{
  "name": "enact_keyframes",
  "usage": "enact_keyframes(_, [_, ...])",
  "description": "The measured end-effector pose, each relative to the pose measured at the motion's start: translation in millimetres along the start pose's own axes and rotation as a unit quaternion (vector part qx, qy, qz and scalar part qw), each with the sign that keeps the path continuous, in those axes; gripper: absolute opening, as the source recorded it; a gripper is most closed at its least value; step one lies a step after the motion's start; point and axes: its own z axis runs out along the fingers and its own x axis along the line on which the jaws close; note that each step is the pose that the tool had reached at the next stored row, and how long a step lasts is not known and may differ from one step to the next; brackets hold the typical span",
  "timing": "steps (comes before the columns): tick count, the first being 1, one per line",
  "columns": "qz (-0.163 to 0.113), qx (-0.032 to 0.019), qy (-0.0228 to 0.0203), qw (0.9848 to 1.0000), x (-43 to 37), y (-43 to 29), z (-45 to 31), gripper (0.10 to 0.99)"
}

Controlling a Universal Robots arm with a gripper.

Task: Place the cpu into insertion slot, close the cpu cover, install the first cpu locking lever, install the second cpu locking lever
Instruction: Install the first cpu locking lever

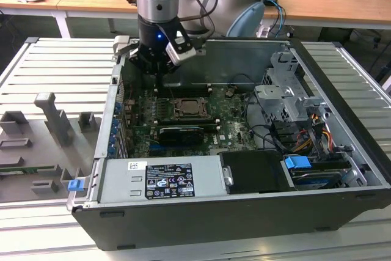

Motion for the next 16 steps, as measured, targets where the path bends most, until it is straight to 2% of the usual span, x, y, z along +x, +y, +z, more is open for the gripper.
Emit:
enact_keyframes(3, [0.000, -0.0001, 0.0000, 1.0000, -2.0, 3.8, 0.8, 0.106])
enact_keyframes(5, [0.000, 0.0000, 0.0000, 1.0000, -2.7, 3.9, 0.8, 0.106])
enact_keyframes(16, [0.000, 0.0000, 0.0000, 1.0000, -22.1, 2.7, 0.5, 0.106])
